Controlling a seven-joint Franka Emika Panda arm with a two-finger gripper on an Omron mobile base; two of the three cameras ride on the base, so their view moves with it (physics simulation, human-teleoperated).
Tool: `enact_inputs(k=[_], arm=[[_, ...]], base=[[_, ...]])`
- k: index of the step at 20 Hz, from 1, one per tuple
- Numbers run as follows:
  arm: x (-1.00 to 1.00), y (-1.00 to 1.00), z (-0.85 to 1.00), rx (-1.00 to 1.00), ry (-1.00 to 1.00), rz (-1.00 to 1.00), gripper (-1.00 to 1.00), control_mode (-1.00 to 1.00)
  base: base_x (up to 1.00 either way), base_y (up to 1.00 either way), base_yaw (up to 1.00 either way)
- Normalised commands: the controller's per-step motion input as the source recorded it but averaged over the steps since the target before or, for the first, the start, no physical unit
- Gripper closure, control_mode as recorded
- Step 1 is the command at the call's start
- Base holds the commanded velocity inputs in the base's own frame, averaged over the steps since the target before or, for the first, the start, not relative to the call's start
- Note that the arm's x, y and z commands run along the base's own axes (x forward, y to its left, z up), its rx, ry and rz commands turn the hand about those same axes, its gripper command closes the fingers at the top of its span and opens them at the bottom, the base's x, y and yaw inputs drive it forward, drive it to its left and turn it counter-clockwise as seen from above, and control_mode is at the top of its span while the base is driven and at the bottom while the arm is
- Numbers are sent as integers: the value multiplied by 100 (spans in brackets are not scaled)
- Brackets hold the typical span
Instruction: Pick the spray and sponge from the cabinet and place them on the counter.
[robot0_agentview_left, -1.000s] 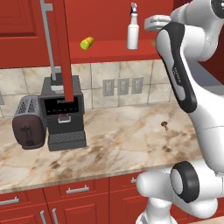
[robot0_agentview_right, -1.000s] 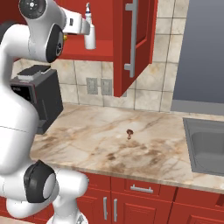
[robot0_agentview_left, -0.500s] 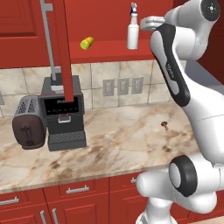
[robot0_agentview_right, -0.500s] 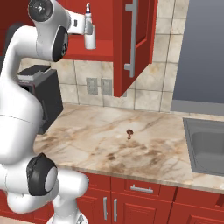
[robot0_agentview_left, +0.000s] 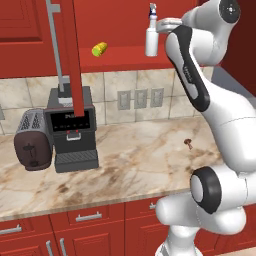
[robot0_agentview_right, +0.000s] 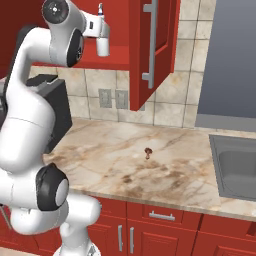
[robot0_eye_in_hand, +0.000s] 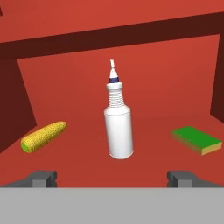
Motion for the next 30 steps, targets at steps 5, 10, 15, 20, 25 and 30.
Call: enact_inputs(k=[5,10,15,20,25,30], arm=[[40,0,0,0,3,4,-100,-100],[48,0,0,0,1,5,-100,-100],[44,0,0,0,4,5,-100,-100],[38,0,2,0,3,5,-100,-100],[14,0,21,0,2,3,-100,-100],[14,0,9,0,0,2,-100,-100]], base=[[0,0,0],[0,0,0],[0,0,0],[0,0,0],[0,0,0],[0,0,0]])
